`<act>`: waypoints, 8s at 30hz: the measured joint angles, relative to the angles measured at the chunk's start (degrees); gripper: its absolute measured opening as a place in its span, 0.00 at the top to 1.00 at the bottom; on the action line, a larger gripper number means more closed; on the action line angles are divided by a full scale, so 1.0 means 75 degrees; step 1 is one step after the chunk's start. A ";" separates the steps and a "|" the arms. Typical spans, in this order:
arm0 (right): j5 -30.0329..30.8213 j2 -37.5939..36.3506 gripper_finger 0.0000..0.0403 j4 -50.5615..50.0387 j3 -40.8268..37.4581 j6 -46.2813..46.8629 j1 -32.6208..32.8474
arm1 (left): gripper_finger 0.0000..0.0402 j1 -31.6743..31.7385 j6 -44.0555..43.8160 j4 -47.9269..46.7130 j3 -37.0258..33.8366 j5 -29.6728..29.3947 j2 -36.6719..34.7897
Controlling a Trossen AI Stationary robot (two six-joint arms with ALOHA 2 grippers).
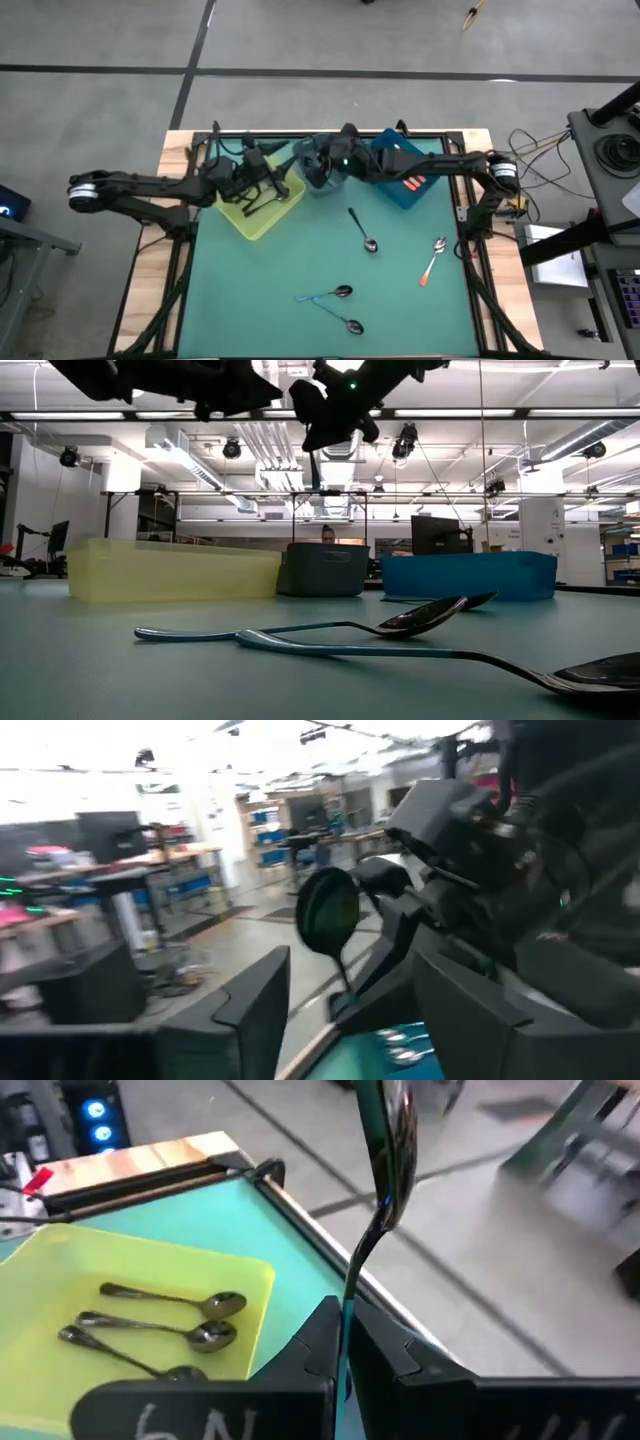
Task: Sort silverware by color (type)
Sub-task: Put the blue spoon into the dark blue bin, then put the black spoon into the yellow bin
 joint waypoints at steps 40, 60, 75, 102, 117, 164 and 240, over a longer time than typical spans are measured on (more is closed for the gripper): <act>-0.5559 0.2306 0.98 -0.1295 0.0735 0.1063 -0.2319 | 0.47 0.0851 0.1322 -0.2167 -0.0743 -0.1218 -0.2899; -0.4740 0.2602 0.91 -0.1219 0.0783 0.1127 -0.2326 | 0.47 0.0851 0.1347 -0.2279 -0.0901 -0.1268 -0.3343; -0.4747 0.2330 0.77 -0.1290 0.0812 0.1093 -0.2190 | 0.47 0.0848 0.1253 -0.2499 -0.0901 -0.1266 -0.3355; -0.3757 -0.0692 0.85 -0.2639 -0.0697 -0.0885 0.0672 | 0.47 0.0641 -0.1535 -0.3734 -0.0844 0.3002 -0.2144; -0.3726 -0.3309 0.87 0.0945 -0.4193 -0.0684 0.1291 | 0.47 -0.0075 -0.1543 -0.1275 -0.0306 0.3292 0.0164; -0.4620 -0.6757 0.87 0.1964 -0.6422 -0.2338 0.1498 | 0.47 -0.0650 0.2420 -0.4820 0.5743 0.4485 0.7415; -0.4635 -0.6971 0.87 0.2045 -0.6481 -0.2392 0.1498 | 1.00 -0.0653 0.0183 -0.6449 0.6271 0.4336 0.7509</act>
